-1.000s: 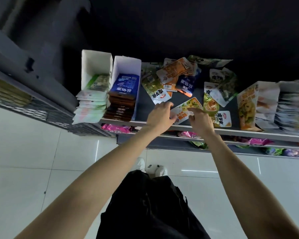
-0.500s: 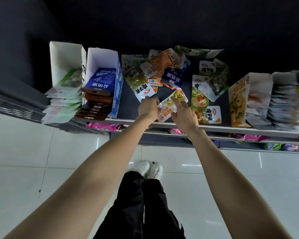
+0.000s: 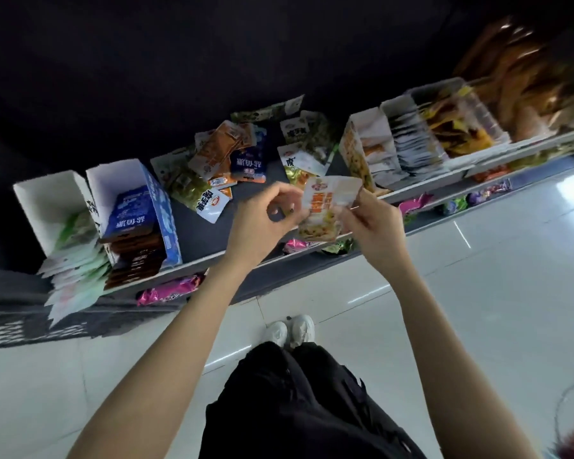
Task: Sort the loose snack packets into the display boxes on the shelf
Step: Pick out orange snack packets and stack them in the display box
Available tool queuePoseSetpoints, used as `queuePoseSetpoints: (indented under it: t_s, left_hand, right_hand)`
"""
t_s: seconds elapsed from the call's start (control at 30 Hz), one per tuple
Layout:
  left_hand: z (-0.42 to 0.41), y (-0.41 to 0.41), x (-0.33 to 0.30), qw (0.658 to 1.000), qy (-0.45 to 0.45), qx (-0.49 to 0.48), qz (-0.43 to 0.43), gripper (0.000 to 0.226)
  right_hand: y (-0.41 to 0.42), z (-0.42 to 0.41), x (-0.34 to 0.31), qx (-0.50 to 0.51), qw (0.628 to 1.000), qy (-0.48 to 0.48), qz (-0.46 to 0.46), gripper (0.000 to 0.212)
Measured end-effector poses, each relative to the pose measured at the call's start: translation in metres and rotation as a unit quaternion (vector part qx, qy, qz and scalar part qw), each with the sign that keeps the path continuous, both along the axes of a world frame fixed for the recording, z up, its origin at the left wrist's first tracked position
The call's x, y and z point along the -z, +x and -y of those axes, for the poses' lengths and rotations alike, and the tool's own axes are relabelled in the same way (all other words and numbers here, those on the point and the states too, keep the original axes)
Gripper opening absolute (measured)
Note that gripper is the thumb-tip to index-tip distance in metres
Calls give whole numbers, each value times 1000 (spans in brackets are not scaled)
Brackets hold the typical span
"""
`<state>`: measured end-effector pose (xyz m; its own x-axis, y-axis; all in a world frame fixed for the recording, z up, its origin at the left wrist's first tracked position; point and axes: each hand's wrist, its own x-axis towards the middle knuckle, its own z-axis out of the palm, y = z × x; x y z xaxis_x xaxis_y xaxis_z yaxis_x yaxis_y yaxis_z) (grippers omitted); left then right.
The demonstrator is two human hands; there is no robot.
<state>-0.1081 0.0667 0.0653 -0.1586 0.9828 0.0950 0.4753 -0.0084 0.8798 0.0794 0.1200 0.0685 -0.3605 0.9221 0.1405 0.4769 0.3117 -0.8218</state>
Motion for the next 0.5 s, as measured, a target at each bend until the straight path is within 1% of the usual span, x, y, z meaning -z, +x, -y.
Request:
queuePoseSetpoints:
  t_s: [0.03, 0.07, 0.1, 0.13, 0.17, 0.23, 0.3, 0.33, 0.4, 0.43, 0.5]
  left_hand:
    - [-3, 5, 0, 999, -24, 28, 7, 19]
    - [-8, 10, -1, 998, -42, 55, 3, 17]
    - [-14, 15, 0, 996, -50, 75, -8, 15]
    - [-21, 21, 0, 994, -51, 90, -20, 12]
    - [-29, 26, -1, 993, -50, 100, -39, 9]
    - [-50, 37, -6, 989, -34, 116, -90, 9]
    - [-74, 49, -12, 983, -2, 127, -129, 12]
    - [-87, 56, -14, 982, 17, 125, -142, 13]
    - [-115, 72, -10, 985, 47, 76, -147, 16]
    - [-129, 80, -5, 991, 49, 32, -123, 20]
    - [-156, 92, 11, 996, 21, -76, -46, 32]
  right_hand:
    - [9, 3, -3, 27, 997, -43, -58, 17]
    - [16, 4, -6, 50, 990, -76, -104, 15]
    - [23, 2, -9, 65, 986, -89, -123, 20]
    - [30, -1, -11, 74, 986, -84, -120, 24]
    - [38, -6, -15, 84, 990, -59, -94, 28]
    - [55, -23, -24, 110, 993, 32, -1, 34]
    - [75, -47, -32, 109, 980, 135, 100, 32]
    - [84, -60, -34, 95, 971, 170, 142, 27]
    - [101, -91, -35, 67, 956, 217, 186, 14]
    - [108, -107, -35, 60, 953, 232, 187, 9]
    - [119, -139, -35, 49, 953, 252, 161, 13]
